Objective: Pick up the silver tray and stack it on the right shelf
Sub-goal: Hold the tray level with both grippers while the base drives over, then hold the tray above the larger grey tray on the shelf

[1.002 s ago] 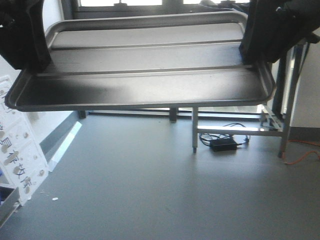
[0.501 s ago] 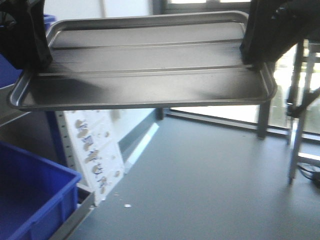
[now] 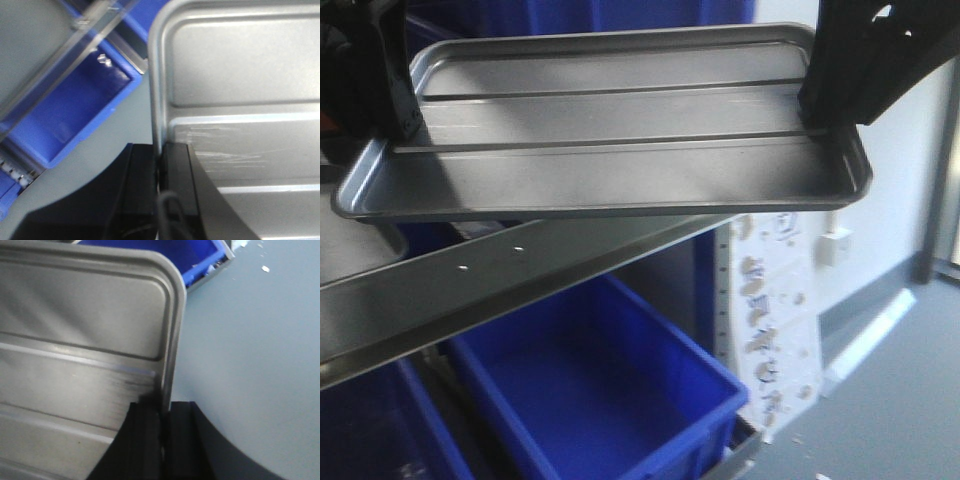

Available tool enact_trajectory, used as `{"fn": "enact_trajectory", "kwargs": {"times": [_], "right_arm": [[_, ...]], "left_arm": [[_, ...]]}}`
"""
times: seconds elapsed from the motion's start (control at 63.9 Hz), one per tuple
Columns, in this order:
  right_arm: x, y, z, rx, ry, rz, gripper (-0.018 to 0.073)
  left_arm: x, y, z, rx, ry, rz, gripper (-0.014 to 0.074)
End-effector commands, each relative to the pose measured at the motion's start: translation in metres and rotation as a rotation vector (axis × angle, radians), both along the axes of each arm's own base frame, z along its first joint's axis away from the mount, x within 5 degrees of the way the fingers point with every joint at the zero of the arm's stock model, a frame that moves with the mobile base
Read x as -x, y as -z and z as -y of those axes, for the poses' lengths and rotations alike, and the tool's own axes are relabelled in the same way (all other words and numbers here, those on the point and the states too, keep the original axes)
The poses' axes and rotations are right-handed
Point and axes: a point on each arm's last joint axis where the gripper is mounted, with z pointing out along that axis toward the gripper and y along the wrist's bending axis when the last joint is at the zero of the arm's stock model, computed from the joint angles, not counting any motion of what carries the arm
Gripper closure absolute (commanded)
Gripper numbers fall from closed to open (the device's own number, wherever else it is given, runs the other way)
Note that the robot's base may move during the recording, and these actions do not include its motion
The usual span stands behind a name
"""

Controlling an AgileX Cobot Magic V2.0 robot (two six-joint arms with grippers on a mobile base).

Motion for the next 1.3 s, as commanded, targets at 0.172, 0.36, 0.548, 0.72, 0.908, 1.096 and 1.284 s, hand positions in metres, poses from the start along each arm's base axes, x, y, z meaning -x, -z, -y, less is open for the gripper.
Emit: {"fn": "enact_trajectory", "kwargs": {"times": [0.172,0.36,0.548,0.72,0.908,1.096,1.284], "right_arm": [[-0.0032,-0.0229,0.0038,-0.017,-0.028,0.130,0.0501],[-0.0032,-0.0229,0.0038,-0.017,-0.028,0.130,0.0501],[-0.0032,-0.0229,0.0038,-0.017,-0.028,0.130,0.0501],[-0.0032,-0.0229,0.0038,-0.017,-0.028,0.130,0.0501],[-0.0032,-0.0229,0.0038,-0.017,-0.028,0.130,0.0501],[-0.0032,-0.0229,0.0038,-0.017,-0.028,0.130,0.0501],[-0.0032,-0.0229,0.0038,-0.017,-0.028,0.130,0.0501]], "left_arm": [[0.0031,-0.0159,-0.0058,-0.016,0.021,0.053,0.0689],[0.0032,-0.0158,-0.0057,-0.014,0.021,0.051,0.0689],[0.0032,-0.0158,-0.0057,-0.014,0.021,0.051,0.0689],[0.0032,-0.0158,-0.0057,-0.014,0.021,0.051,0.0689],[0.0032,-0.0158,-0.0057,-0.014,0.021,0.051,0.0689],[0.0032,-0.0158,-0.0057,-0.014,0.021,0.051,0.0689],[0.0032,-0.0158,-0.0057,-0.014,0.021,0.051,0.0689]]}}
